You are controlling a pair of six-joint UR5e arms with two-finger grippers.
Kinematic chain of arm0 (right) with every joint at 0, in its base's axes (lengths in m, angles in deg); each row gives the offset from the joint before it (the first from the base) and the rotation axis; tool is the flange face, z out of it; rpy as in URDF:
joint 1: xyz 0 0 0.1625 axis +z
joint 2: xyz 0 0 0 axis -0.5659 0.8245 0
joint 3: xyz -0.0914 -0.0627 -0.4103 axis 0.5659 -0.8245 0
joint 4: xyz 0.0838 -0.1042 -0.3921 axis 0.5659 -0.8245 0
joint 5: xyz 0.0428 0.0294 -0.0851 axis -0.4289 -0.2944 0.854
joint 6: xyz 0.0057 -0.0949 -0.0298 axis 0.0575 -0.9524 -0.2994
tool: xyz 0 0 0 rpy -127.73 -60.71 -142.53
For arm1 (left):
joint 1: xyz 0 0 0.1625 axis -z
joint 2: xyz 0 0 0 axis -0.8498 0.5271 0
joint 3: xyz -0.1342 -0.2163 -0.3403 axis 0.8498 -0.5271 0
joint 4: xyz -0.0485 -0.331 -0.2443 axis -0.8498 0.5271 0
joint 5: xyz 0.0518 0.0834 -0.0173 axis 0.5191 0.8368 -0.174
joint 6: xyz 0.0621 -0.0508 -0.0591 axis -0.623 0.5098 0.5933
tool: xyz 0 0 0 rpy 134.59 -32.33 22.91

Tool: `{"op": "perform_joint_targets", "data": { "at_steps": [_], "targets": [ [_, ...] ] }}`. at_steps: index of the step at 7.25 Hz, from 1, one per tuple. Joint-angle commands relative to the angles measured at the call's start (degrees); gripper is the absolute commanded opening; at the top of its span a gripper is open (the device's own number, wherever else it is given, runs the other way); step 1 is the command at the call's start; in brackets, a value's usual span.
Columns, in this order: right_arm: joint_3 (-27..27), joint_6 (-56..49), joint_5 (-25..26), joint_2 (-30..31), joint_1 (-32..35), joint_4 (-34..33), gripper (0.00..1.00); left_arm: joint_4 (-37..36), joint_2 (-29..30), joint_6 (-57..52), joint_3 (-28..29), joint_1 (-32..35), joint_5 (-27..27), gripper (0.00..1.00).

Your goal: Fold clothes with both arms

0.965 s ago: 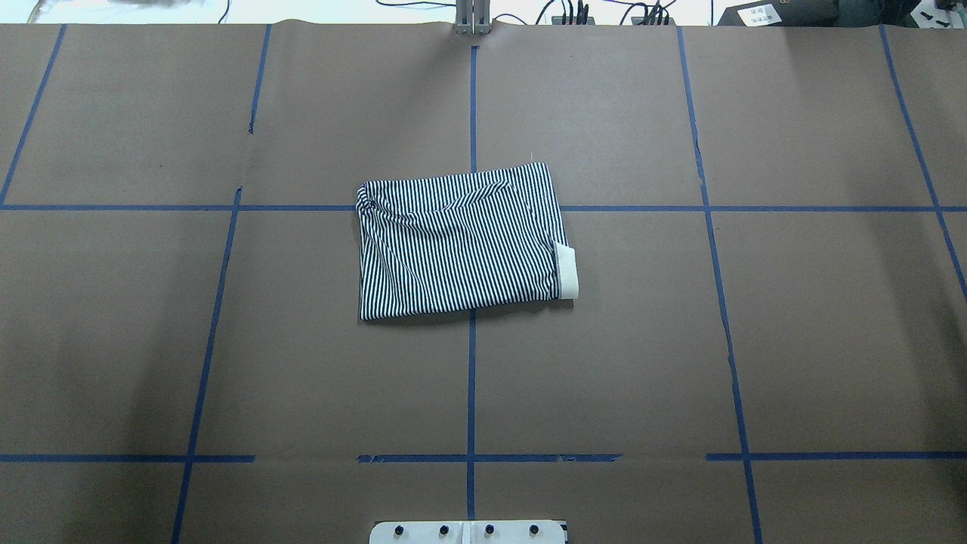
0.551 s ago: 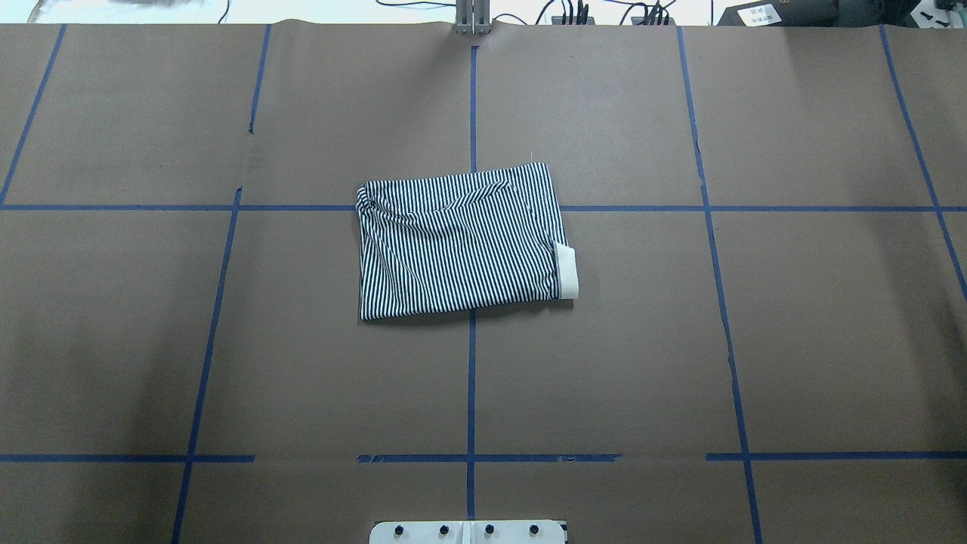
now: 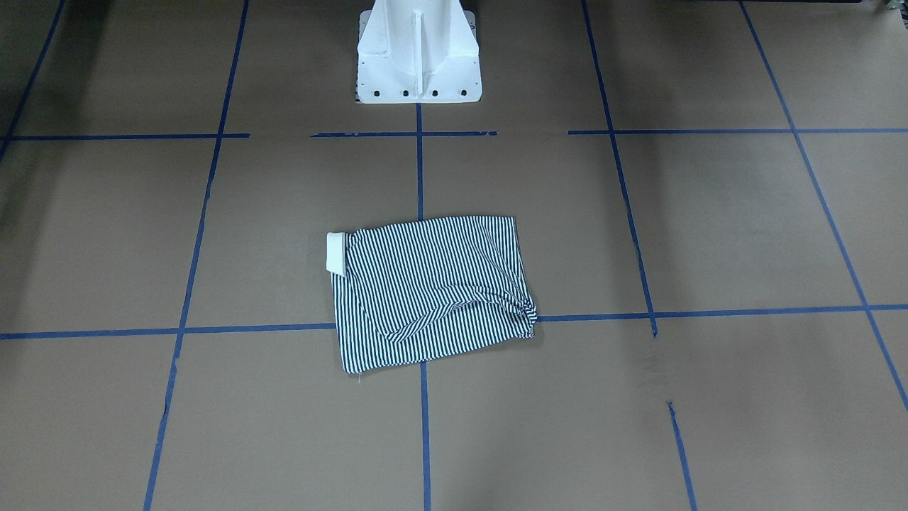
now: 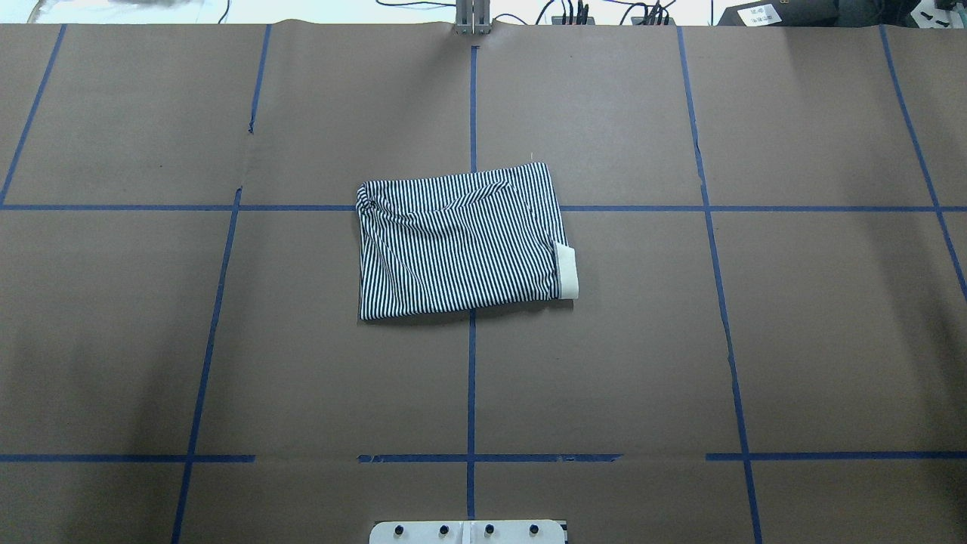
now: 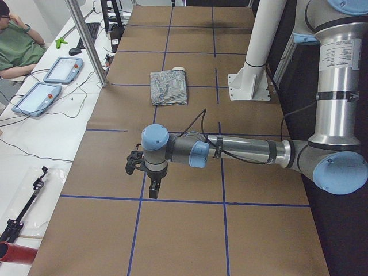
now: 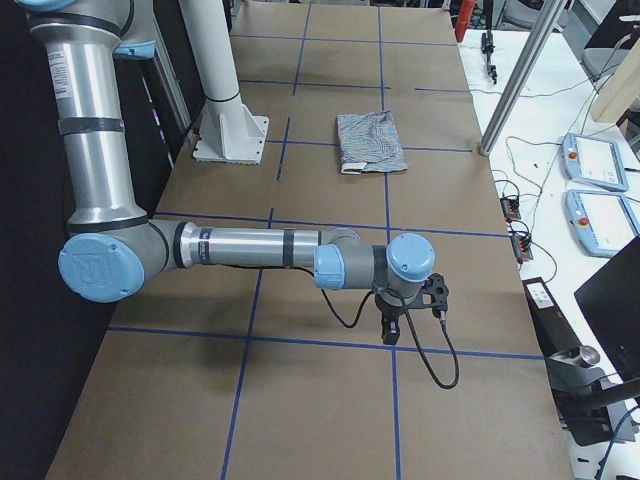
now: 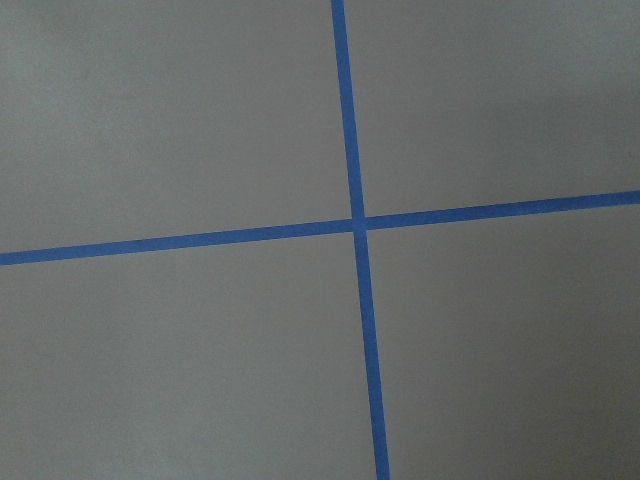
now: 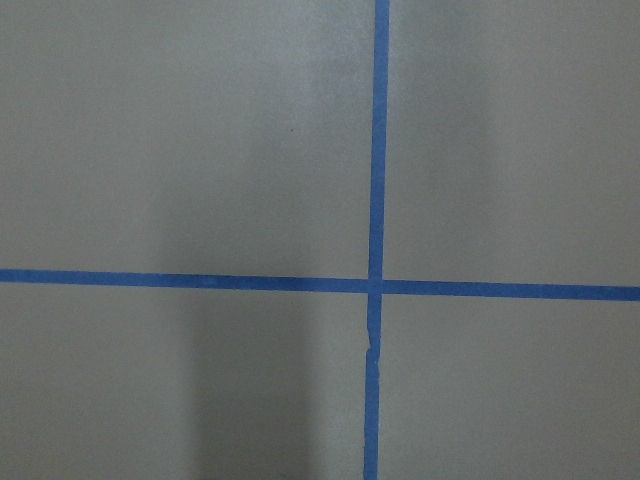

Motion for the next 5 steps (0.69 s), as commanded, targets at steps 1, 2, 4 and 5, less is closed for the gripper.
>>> {"op": "perform_joint_targets", "data": {
  "at_steps": [1,2,4,5],
  "targets": [
    [1.0,1.4,0.2,0.1,0.0,0.0,1.00,-0.1,-0.1,0.0,-0.2,0.0,-0.1,1.00],
    [1.1,1.4,0.3,0.0,-0.1,0.1,1.00,-0.1,-0.1,0.0,-0.2,0.0,-0.1,1.00],
    [1.2,5.1,0.7,-0.1,-0.1,0.1,1.00,0.0,-0.1,0.0,-0.2,0.0,-0.1,1.00],
    [1.4,6.3,0.9,-0.2,-0.1,0.2,1.00,0.0,-0.1,0.1,-0.2,0.0,-0.1,1.00]
  ]
}}
